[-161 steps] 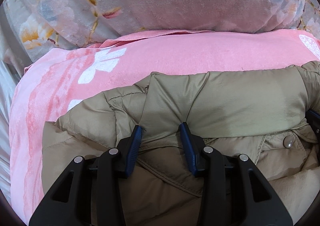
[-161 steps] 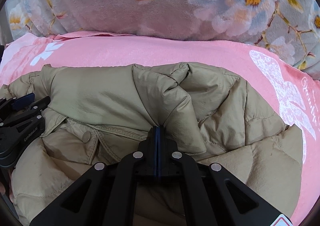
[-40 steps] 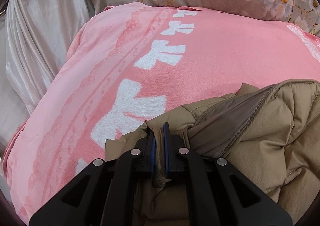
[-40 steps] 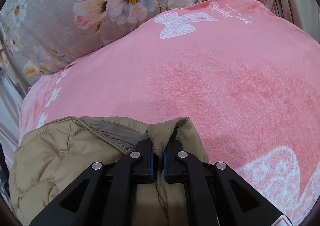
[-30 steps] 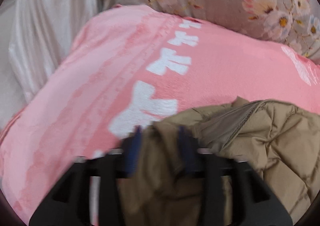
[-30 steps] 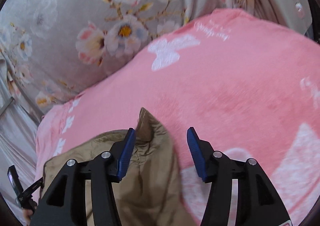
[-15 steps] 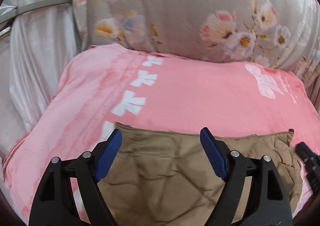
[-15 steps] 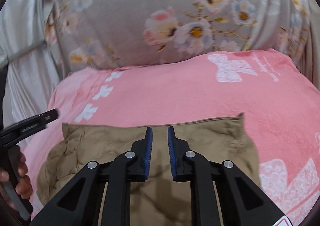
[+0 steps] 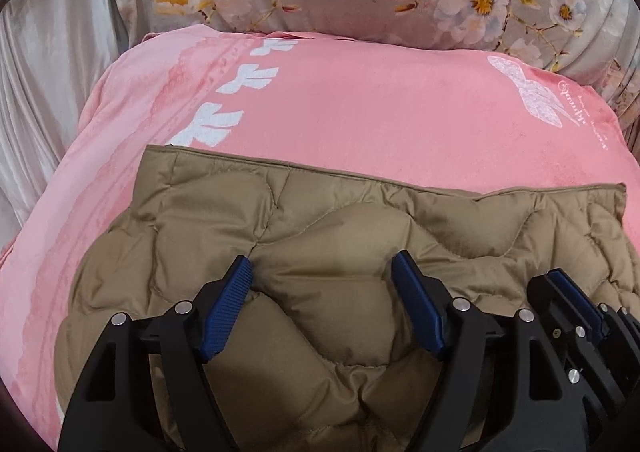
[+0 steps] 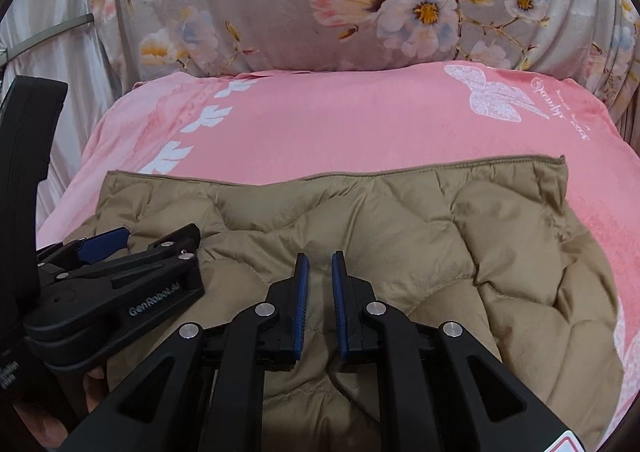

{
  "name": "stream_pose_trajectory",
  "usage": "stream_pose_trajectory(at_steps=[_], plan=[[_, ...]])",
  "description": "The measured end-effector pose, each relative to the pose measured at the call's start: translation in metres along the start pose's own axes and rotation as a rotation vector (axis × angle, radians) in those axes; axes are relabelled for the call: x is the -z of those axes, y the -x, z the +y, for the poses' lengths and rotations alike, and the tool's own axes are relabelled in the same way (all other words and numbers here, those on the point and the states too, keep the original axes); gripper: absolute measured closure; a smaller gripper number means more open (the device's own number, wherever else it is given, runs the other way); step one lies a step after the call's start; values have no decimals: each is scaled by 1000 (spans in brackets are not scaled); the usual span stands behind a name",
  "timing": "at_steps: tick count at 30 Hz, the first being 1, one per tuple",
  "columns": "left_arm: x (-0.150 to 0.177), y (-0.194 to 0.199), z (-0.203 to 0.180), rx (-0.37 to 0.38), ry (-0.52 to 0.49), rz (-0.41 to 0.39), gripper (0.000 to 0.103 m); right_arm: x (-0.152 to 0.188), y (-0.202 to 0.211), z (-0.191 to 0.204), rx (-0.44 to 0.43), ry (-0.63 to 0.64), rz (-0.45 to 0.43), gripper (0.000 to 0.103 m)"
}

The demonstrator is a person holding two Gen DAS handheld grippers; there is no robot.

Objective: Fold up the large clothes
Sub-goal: 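Grasp the folded jacket edge with both grippers side by side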

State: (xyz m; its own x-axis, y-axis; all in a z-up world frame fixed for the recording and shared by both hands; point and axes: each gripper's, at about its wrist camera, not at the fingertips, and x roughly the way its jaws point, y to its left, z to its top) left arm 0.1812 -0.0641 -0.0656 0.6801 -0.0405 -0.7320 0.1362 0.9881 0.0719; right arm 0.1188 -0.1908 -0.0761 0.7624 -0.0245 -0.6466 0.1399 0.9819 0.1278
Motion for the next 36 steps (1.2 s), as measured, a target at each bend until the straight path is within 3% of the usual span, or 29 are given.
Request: stream_pose_trajectory(at_steps=[36], plan=[[15,-12,-12,-67,-30,-64,27,11,-16,3,26,23,8,93]])
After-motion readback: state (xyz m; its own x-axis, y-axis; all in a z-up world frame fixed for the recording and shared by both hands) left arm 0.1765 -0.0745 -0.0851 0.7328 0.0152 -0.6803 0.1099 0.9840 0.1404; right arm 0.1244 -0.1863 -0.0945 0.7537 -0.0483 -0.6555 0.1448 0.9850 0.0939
